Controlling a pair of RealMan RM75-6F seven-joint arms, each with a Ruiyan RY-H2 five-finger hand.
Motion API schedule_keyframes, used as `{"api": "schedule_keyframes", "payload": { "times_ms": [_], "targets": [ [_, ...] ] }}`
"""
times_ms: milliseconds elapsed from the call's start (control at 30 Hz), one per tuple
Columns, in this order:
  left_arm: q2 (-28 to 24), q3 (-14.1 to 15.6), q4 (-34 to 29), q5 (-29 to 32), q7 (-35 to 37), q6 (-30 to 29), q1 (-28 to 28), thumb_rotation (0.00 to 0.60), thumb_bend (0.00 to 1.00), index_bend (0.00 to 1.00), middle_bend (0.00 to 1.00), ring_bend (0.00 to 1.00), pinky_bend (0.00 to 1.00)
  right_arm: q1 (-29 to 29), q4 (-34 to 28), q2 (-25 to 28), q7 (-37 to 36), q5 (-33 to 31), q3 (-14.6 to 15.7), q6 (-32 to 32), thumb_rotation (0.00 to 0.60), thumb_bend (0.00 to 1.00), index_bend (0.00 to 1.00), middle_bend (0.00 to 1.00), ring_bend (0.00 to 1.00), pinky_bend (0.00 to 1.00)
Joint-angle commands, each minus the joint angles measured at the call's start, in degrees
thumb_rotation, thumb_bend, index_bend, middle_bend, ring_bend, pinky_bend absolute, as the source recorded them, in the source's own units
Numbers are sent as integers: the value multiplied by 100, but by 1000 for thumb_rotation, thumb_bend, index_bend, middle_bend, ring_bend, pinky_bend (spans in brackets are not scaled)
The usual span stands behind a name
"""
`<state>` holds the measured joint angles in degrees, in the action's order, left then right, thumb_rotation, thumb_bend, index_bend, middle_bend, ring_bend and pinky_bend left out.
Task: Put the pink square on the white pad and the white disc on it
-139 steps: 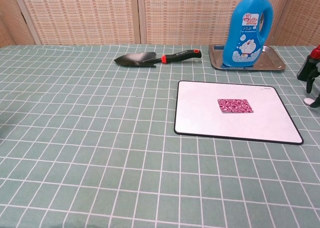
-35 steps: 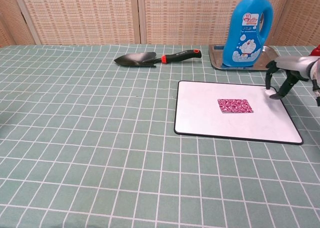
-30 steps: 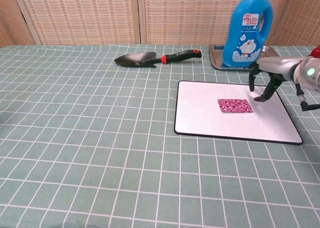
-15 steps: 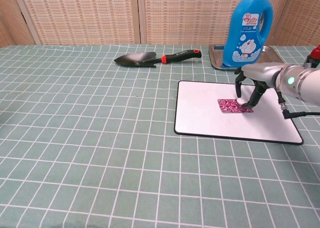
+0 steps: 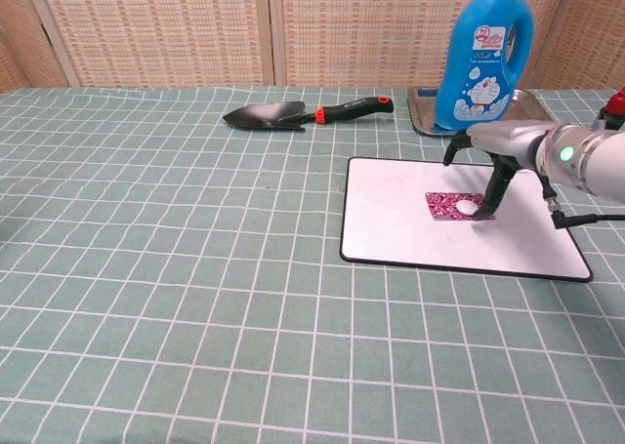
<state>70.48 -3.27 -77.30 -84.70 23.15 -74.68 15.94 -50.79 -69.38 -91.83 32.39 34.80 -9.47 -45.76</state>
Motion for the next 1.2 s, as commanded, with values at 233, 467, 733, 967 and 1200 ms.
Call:
{"api": "schedule_keyframes", "payload": {
  "times_ms": [233,467,733,967,1200],
  "targets": [
    [-16,-13,-15,-64,45,-119,-27,600,233,0,0,0,0,310,-952,721,-138,502,-28,-770,600,0,243,0,0,0],
    [24,38,-105,-104,-281,-132,-39,600,235,0,0,0,0,2307,-1991,2515,-1830,2405,840,-2701,600,0,194,0,0,0],
    [123,3,-65,21,-543,-126,-68,600,234,0,0,0,0,3941,994,1413,-4806,3512,1103,-4082,600,0,178,0,0,0],
    [180,-5,-58,48,-674,-111,-69,600,234,0,0,0,0,4109,1952,999,-5707,3408,676,-3701,600,0,176,0,0,0],
    [213,8,-54,35,-735,-52,-41,600,234,0,0,0,0,4131,2122,959,-5838,3527,517,-3374,600,0,176,0,0,0]
  ]
}}
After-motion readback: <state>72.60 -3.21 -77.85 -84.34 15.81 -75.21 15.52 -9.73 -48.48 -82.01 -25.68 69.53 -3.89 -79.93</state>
